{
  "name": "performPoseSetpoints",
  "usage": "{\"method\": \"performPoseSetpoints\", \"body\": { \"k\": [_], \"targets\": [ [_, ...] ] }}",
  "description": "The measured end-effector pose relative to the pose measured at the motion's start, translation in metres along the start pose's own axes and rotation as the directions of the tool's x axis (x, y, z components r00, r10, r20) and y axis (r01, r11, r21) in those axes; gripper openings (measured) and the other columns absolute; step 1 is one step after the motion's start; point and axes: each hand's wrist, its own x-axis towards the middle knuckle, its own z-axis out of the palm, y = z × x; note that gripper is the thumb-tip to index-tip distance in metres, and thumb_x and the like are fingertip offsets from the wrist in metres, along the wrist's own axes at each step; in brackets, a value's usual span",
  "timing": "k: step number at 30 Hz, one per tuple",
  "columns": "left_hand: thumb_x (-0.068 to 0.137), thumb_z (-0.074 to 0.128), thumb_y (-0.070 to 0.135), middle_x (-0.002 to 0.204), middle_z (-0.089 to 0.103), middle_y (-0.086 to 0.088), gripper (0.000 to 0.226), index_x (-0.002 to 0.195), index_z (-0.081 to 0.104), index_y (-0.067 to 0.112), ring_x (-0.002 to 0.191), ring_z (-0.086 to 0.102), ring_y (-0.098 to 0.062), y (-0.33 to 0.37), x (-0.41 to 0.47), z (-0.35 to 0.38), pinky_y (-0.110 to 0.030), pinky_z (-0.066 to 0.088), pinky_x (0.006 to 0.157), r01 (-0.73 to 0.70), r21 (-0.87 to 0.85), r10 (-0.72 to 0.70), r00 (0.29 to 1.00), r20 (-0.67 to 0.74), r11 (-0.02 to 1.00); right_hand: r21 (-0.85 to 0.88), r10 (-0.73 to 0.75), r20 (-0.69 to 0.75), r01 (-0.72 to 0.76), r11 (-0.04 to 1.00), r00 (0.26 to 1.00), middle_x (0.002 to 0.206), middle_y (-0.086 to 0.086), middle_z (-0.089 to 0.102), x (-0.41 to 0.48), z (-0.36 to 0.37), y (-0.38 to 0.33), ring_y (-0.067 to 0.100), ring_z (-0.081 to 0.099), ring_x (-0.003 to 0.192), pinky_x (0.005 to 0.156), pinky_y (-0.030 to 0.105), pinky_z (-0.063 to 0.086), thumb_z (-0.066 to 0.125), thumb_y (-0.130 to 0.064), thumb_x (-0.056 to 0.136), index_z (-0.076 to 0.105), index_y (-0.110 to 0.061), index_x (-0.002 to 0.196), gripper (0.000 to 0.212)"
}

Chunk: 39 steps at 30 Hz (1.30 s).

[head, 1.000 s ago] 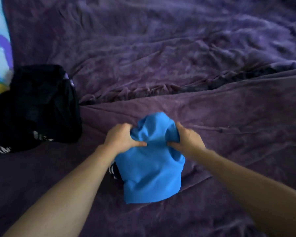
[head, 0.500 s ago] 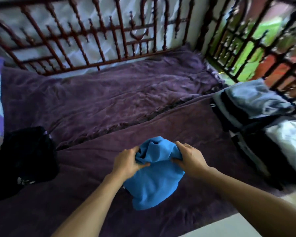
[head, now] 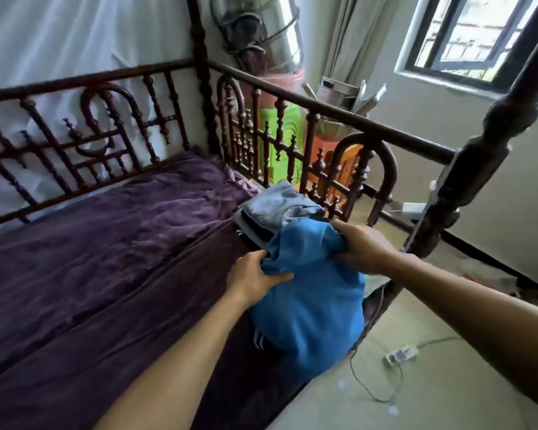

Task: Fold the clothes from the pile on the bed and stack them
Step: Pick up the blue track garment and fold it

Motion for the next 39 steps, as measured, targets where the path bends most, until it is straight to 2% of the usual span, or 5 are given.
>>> {"method": "performPoseSetpoints", "body": {
  "k": [16, 21, 24, 30, 39],
  "targets": [
    [0.069, 0.085, 0.015, 0.096, 0.074, -0.007, 0.030, 0.096, 0.073, 0.008, 0.092, 0.070, -0.025, 0.023, 0.250, 0.136, -0.046, 0.054, 0.089, 0.314, -0.560, -0.214, 0.947, 0.238, 0.767, -0.230, 0.296, 0.217, -0.246, 0.942, 0.930, 0.130, 0.008, 0.053, 0.208, 0.001, 0.181, 0.031, 0.052, 0.117, 0.086, 0.040, 0.049, 0.075, -0.029, 0.073, 0.033, -0.031, 0.140, 0.079],
    [0.079, 0.074, 0.033, 0.116, 0.063, -0.010, 0.048, 0.117, 0.058, 0.009, 0.110, 0.057, -0.029, -0.008, 0.291, 0.152, -0.041, 0.047, 0.090, 0.327, -0.012, -0.326, 0.937, -0.122, 0.945, -0.196, 0.185, 0.004, -0.181, 0.964, 0.983, 0.145, 0.005, 0.042, 0.217, 0.066, 0.188, 0.029, 0.046, 0.125, 0.094, 0.038, 0.043, 0.060, -0.034, 0.085, 0.028, -0.029, 0.149, 0.072],
    [0.082, 0.069, 0.032, 0.134, 0.051, -0.014, 0.054, 0.130, 0.053, 0.013, 0.122, 0.048, -0.033, -0.018, 0.284, 0.159, -0.049, 0.044, 0.093, 0.123, 0.314, -0.019, 0.949, -0.316, 0.941, -0.152, 0.041, 0.033, -0.036, 0.988, 0.999, 0.155, 0.009, 0.030, 0.182, 0.105, 0.178, 0.030, 0.034, 0.140, 0.106, 0.043, 0.036, 0.057, -0.049, 0.087, 0.038, -0.030, 0.146, 0.065],
    [0.096, 0.024, 0.059, 0.161, 0.006, -0.005, 0.061, 0.152, 0.008, 0.037, 0.148, 0.005, -0.022, -0.053, 0.259, 0.186, -0.042, 0.020, 0.113, -0.057, 0.577, -0.045, 0.986, 0.161, 0.815, -0.149, 0.217, 0.290, -0.180, 0.972, 0.932, 0.162, -0.004, -0.008, 0.140, 0.173, 0.200, 0.016, -0.013, 0.148, 0.117, 0.047, 0.002, 0.013, -0.072, 0.089, -0.008, -0.046, 0.148, 0.068],
    [0.100, 0.023, 0.050, 0.161, 0.003, -0.006, 0.058, 0.152, 0.007, 0.031, 0.147, 0.007, -0.024, -0.038, 0.231, 0.185, -0.043, 0.020, 0.114, 0.114, 0.706, -0.245, 0.966, 0.087, 0.699, -0.157, 0.157, 0.377, -0.104, 0.982, 0.913, 0.162, 0.001, -0.004, 0.144, 0.185, 0.210, 0.022, -0.005, 0.149, 0.113, 0.051, 0.012, 0.004, -0.073, 0.086, -0.005, -0.040, 0.151, 0.073]
  ]
}}
